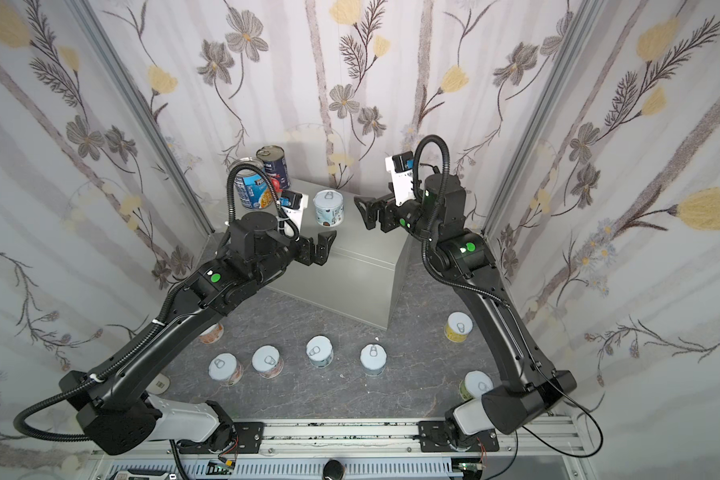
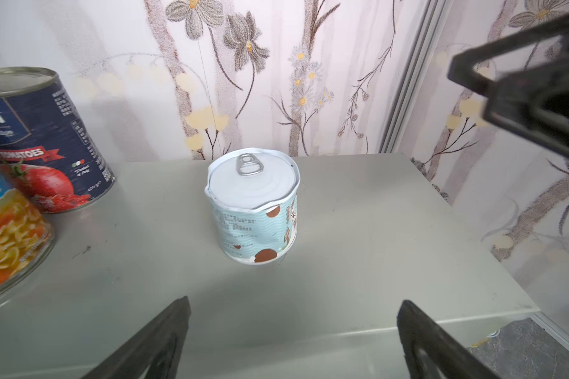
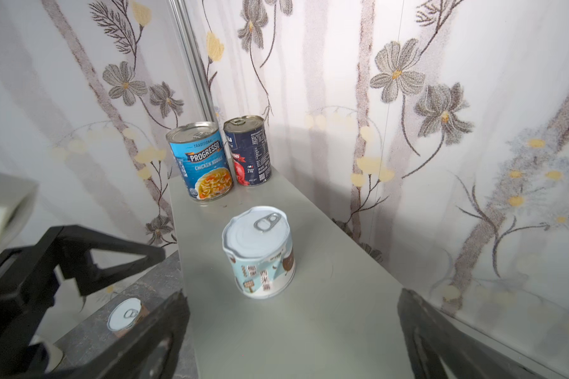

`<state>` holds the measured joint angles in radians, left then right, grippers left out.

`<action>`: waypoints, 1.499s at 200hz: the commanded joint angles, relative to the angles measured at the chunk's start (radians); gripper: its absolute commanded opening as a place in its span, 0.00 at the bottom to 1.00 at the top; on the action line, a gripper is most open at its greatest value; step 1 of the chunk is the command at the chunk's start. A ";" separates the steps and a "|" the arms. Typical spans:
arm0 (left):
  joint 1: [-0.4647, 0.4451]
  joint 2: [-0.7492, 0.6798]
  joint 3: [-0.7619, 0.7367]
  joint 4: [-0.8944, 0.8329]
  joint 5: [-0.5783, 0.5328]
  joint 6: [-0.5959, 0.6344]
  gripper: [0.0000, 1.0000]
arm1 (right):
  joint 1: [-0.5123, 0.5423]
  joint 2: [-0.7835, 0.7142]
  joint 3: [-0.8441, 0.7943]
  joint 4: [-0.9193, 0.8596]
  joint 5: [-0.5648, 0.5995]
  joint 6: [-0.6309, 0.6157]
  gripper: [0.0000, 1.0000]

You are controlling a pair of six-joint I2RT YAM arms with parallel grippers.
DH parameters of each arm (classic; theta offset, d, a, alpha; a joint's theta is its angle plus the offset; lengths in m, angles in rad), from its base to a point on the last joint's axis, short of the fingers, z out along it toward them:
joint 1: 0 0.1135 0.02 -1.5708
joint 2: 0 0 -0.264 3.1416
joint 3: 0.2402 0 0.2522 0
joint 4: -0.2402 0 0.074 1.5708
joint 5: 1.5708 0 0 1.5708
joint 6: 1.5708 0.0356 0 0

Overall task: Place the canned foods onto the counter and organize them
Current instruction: 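Open right gripper and withdraw it while left gripper reaches for the can, then grasp the pale green can with left gripper and push it toward the tomato can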

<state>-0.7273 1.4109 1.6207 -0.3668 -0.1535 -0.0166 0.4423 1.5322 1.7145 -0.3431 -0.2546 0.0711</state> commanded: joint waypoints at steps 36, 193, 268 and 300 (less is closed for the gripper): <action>0.045 0.130 0.110 0.054 0.043 0.008 1.00 | -0.014 -0.450 -0.517 0.252 0.144 0.069 1.00; 0.087 0.356 0.261 0.103 -0.058 -0.002 0.92 | 0.001 -0.770 -0.854 0.233 0.155 0.134 1.00; 0.098 0.415 0.323 0.118 -0.083 0.028 0.68 | 0.019 -0.776 -0.865 0.238 0.163 0.122 1.00; 0.127 0.423 0.348 0.115 -0.080 0.035 0.67 | 0.022 -0.767 -0.866 0.245 0.161 0.122 1.00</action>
<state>-0.6205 1.8290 1.9411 -0.3023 -0.2165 0.0006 0.4629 0.7559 0.8524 -0.1356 -0.0834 0.1993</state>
